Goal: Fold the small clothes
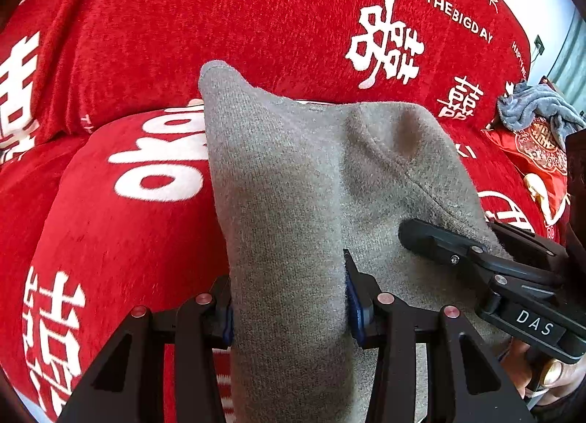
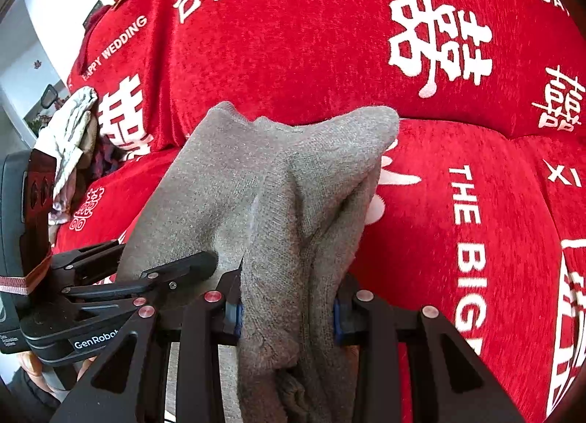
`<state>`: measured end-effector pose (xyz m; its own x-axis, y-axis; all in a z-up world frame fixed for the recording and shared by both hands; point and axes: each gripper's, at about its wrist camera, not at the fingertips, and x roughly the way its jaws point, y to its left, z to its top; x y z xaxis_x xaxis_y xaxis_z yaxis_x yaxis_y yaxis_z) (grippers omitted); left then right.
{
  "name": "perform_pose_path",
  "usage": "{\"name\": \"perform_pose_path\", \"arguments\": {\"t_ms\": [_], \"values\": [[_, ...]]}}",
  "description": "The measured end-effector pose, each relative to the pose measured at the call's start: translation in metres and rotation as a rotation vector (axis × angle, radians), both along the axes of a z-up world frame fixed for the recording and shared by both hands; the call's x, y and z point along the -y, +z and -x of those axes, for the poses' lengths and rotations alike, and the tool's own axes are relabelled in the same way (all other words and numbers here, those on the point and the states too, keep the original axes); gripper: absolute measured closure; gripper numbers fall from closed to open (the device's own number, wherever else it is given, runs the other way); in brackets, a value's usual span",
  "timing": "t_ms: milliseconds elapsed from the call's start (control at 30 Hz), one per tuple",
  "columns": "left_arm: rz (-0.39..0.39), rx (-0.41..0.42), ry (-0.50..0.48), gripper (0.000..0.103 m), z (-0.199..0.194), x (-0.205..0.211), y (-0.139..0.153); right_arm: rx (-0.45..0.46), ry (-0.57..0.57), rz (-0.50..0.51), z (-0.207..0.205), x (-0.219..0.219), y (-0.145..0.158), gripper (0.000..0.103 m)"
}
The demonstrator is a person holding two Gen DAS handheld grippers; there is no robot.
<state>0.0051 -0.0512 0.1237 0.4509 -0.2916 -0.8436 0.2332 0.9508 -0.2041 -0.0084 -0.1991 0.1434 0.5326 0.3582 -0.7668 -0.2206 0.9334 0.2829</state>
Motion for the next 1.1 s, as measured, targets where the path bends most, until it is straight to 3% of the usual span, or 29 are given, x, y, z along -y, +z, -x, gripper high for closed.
{"name": "perform_pose_path", "arguments": {"t_ms": [400, 1100], "values": [[-0.029, 0.026, 0.005, 0.056, 0.038, -0.014, 0.002, 0.022, 0.006, 0.007, 0.038, -0.019, 0.0, 0.067], [-0.046, 0.031, -0.01, 0.056, 0.066, -0.019, -0.011, 0.023, 0.025, 0.032, 0.063, -0.027, -0.009, 0.067]]}}
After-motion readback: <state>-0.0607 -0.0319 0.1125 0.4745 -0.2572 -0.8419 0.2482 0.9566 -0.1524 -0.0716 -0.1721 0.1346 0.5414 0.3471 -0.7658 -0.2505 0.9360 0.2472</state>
